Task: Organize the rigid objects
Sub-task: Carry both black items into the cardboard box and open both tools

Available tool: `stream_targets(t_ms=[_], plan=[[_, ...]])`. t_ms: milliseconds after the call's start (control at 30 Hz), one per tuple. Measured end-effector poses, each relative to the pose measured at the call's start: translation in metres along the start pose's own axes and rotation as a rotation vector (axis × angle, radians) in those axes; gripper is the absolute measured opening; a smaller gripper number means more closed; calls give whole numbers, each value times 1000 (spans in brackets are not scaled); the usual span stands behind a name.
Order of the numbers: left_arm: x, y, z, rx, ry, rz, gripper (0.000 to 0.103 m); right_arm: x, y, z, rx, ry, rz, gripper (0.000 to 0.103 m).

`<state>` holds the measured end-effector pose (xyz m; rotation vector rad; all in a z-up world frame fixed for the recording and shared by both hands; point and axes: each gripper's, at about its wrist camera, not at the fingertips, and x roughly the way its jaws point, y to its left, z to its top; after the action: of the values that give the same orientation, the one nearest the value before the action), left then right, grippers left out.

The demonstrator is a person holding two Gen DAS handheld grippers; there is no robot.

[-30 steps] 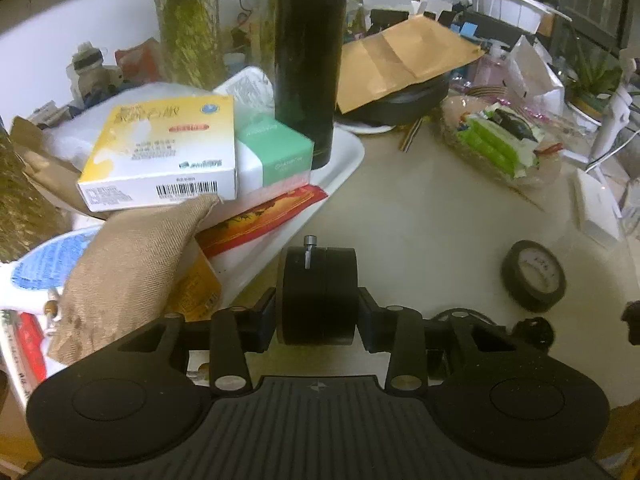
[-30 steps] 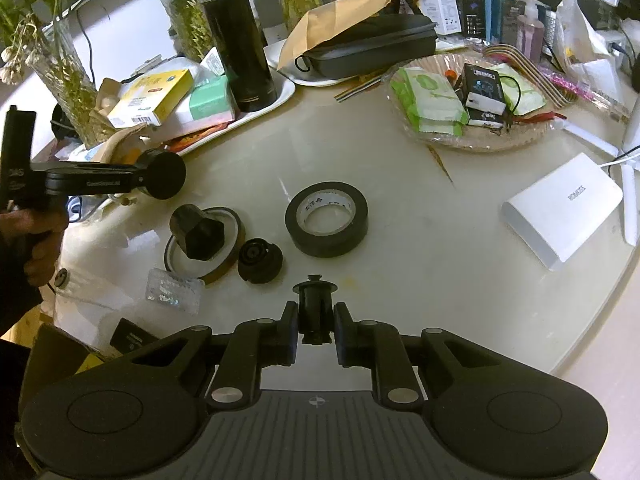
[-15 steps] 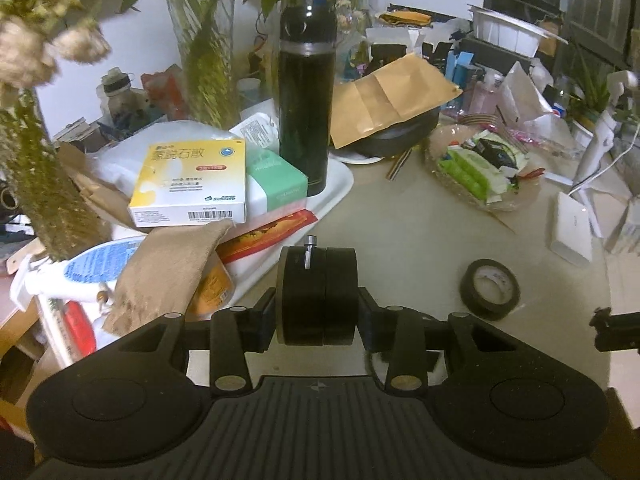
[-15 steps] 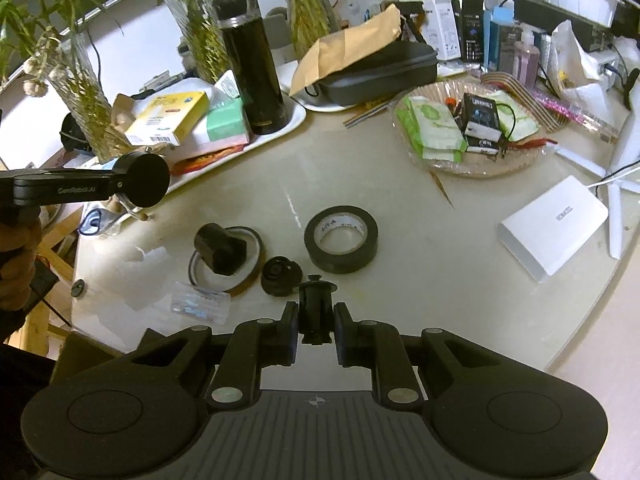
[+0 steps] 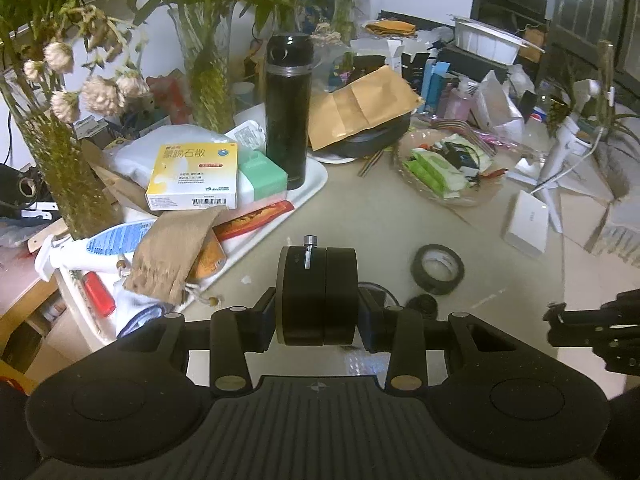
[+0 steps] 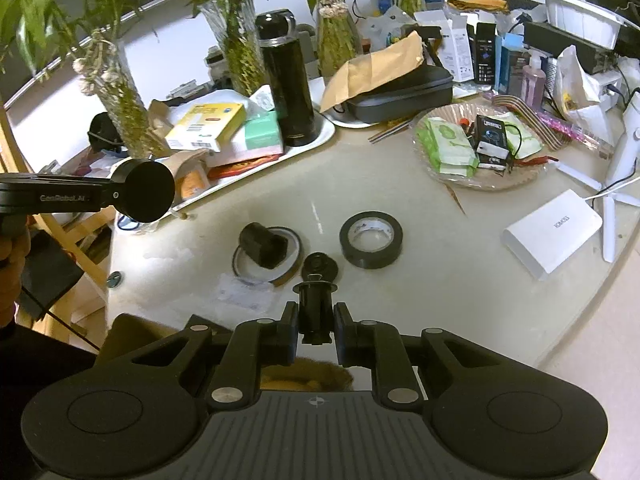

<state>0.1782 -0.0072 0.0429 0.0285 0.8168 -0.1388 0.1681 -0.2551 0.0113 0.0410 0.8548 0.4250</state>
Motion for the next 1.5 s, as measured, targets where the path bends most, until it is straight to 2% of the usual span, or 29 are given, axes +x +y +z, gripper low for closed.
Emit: stream_targets(t_ms=[433, 700, 1100, 1233, 1367, 1433, 1500], plan=[[-39, -20, -30, -23, 68, -43, 39, -32, 28, -20, -36, -7, 20, 21], [-48, -27, -53, -48, 127, -71, 39, -41, 37, -38, -33, 7, 39, 21], [-52, -44, -80, -48, 192, -154, 39, -47, 46, -55, -36, 24, 53, 21], [-51, -49, -86, -46, 224, -212, 40, -47, 46, -59, -34, 32, 54, 21], [-58, -53, -88, -20, 195, -253, 42, -45, 44, -62, -29, 42, 54, 21], [-62, -54, -89, -15, 181, -240, 51, -45, 44, -63, -26, 47, 54, 21], [-66, -54, -90, -9, 165, -229, 53, -44, 44, -65, -23, 50, 56, 21]])
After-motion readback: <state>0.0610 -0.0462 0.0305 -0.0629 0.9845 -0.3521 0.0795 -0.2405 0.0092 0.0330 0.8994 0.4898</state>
